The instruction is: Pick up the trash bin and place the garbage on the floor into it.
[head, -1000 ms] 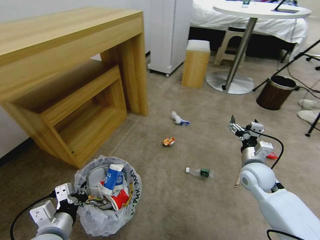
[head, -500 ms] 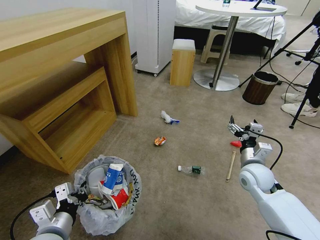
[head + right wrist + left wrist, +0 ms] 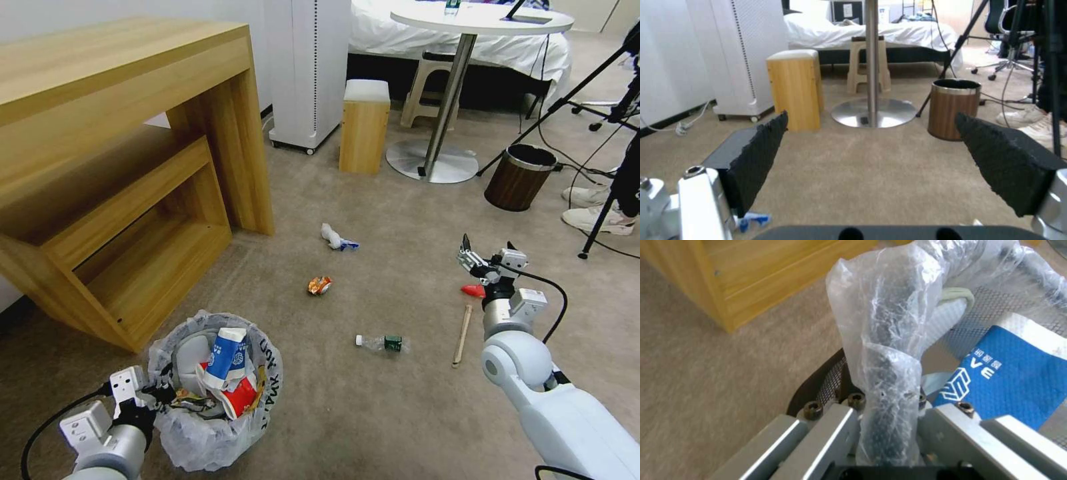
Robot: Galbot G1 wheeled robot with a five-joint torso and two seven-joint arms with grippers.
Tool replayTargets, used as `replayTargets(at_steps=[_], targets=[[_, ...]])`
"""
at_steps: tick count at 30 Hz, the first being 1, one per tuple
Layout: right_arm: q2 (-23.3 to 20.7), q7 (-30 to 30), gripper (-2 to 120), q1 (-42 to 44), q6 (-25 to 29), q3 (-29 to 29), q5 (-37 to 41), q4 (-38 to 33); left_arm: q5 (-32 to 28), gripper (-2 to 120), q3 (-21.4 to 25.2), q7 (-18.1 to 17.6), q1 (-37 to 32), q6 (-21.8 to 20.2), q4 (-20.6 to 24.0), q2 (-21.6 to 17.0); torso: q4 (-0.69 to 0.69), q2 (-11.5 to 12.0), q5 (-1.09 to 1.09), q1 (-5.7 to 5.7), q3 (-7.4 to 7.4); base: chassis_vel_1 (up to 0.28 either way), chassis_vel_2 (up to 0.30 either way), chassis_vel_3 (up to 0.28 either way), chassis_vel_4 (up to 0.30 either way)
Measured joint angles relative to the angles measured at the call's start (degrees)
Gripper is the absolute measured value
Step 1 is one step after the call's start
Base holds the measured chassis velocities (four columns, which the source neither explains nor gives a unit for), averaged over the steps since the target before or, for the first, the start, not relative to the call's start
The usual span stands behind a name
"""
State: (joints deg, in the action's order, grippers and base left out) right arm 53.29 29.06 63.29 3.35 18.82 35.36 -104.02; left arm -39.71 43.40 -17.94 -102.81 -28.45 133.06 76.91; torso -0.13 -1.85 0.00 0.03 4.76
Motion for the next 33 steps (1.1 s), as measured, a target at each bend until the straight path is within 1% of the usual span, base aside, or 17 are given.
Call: replayTargets(at_steps=[7,8,12,14,15,16,18,19,22,23,24,26,28,29,31,32,33], targets=[[0.2,0.0,97,-0.1,0.5,-0.3,-0.3,0.0,0.1,1,0.0,0.0,0.0,0.4,0.0,0.1,0.01,0.0,0.01,0.01,0.02,-0.184,0.174,0.184,-0.163],[0.2,0.0,99,0.0,0.8,-0.5,-0.3,0.0,0.1,1,0.0,0.0,0.0,0.4,0.0,0.1,0.01,0.0,-0.01,0.01,0.02,-0.137,0.149,0.104,-0.121],[0.1,0.1,100,0.3,0.4,-1.0,1.1,-0.3,0.3,1,0.0,0.1,0.0,0.5,-0.1,0.1,0.0,0.0,0.0,0.01,0.02,-0.093,0.067,0.057,-0.074],[-0.2,1.0,100,0.5,-2.3,-1.7,3.4,-1.0,0.4,1,-0.1,0.1,0.0,0.6,-0.2,0.2,0.0,0.0,0.0,0.0,0.0,0.0,0.0,0.0,0.0],[-0.2,1.0,100,0.5,-2.3,-1.7,3.4,-1.0,0.4,1,-0.1,0.1,0.0,0.6,-0.2,0.2,0.0,0.0,0.0,0.0,0.0,0.0,0.0,0.0,0.0],[-0.8,1.6,100,0.8,-5.4,-2.7,6.1,-1.5,0.6,1,-0.2,0.1,0.0,0.6,-0.3,0.3,0.0,0.0,0.0,0.0,0.0,0.0,0.0,0.0,0.0],[-1.5,2.2,100,1.2,-9.7,-4.2,11.3,-2.1,0.8,1,-0.3,0.1,0.2,0.7,-0.5,0.6,0.0,0.0,0.01,0.01,0.0,0.0,0.0,0.0,0.0],[-1.5,2.2,100,1.2,-9.7,-4.2,11.3,-2.1,0.8,1,-0.3,0.1,0.2,0.7,-0.5,0.6,0.0,0.0,0.01,0.01,0.0,0.0,0.0,0.0,0.0],[-2.5,1.5,100,2.2,-15.6,-5.4,19.7,-2.8,0.9,1,-0.8,0.3,1.0,0.9,-1.3,0.6,0.0,0.0,0.01,0.01,0.0,0.0,0.0,0.0,0.0],[-2.5,1.5,100,2.2,-15.6,-5.4,19.7,-2.8,0.9,1,-0.8,0.3,1.0,0.9,-1.3,0.6,0.0,0.0,0.01,0.01,0.0,0.0,0.0,0.0,0.0],[-2.5,1.9,100,2.4,-17.4,-5.9,22.9,-3.0,1.1,1,-1.0,0.3,1.3,1.1,-1.7,0.6,-0.01,0.0,-0.01,0.01,0.0,0.0,0.0,0.0,0.0],[-2.4,2.5,100,2.7,-17.5,-6.6,24.4,-3.0,1.1,1,-1.3,0.5,1.6,1.2,-2.2,0.7,0.01,0.0,0.01,0.01,0.0,0.0,0.0,0.0,0.0],[-1.8,5.7,100,3.3,-18.8,-7.3,26.9,-2.9,1.2,1,-1.6,0.7,2.0,1.3,-2.9,0.7,0.0,0.0,-0.01,0.0,0.0,0.0,0.0,0.0,0.0],[-1.8,5.7,100,3.3,-18.8,-7.3,26.9,-2.9,1.2,1,-1.6,0.7,2.0,1.3,-2.9,0.7,0.0,0.0,-0.01,0.0,0.0,0.0,0.0,0.0,0.0],[-1.1,10.5,100,3.7,-22.0,-8.4,28.6,-2.2,1.3,1,-1.7,0.8,2.2,1.5,-3.5,0.7,0.0,0.0,0.01,0.0,0.0,0.0,0.0,0.0,0.0],[-1.1,12.1,100,3.8,-23.7,-8.6,29.2,-2.1,1.3,1,-1.7,0.8,2.3,1.5,-3.6,0.7,0.01,0.0,0.01,0.0,0.0,0.0,0.0,0.0,0.0],[-1.1,12.1,100,3.8,-23.7,-8.6,29.2,-2.1,1.3,1,-1.7,0.8,2.3,1.5,-3.6,0.7,0.01,0.0,0.01,0.0,0.0,0.0,0.0,0.0,0.0]])
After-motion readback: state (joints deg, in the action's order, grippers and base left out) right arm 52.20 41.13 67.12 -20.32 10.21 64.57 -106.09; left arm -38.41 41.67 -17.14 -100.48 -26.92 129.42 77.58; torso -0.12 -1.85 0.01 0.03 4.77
